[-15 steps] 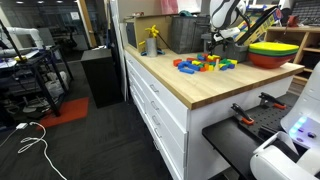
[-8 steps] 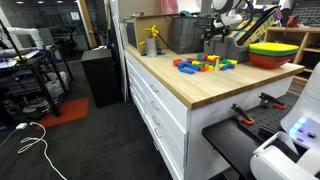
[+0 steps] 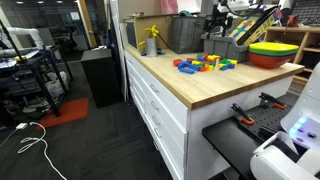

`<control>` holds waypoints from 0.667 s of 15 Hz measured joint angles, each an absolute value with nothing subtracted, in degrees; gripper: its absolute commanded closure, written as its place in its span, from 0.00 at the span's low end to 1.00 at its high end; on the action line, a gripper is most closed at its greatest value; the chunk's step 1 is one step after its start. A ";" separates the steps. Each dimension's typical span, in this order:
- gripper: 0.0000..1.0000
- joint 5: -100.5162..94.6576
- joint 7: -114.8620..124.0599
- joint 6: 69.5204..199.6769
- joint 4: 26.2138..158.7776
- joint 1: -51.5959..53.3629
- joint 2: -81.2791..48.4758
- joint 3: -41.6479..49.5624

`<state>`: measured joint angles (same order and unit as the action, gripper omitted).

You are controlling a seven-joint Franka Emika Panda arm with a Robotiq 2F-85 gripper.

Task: Move the red block next to the grey tub

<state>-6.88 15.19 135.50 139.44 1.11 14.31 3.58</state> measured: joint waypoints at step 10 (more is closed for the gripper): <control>0.00 -3.26 9.18 119.48 146.91 1.04 31.14 2.74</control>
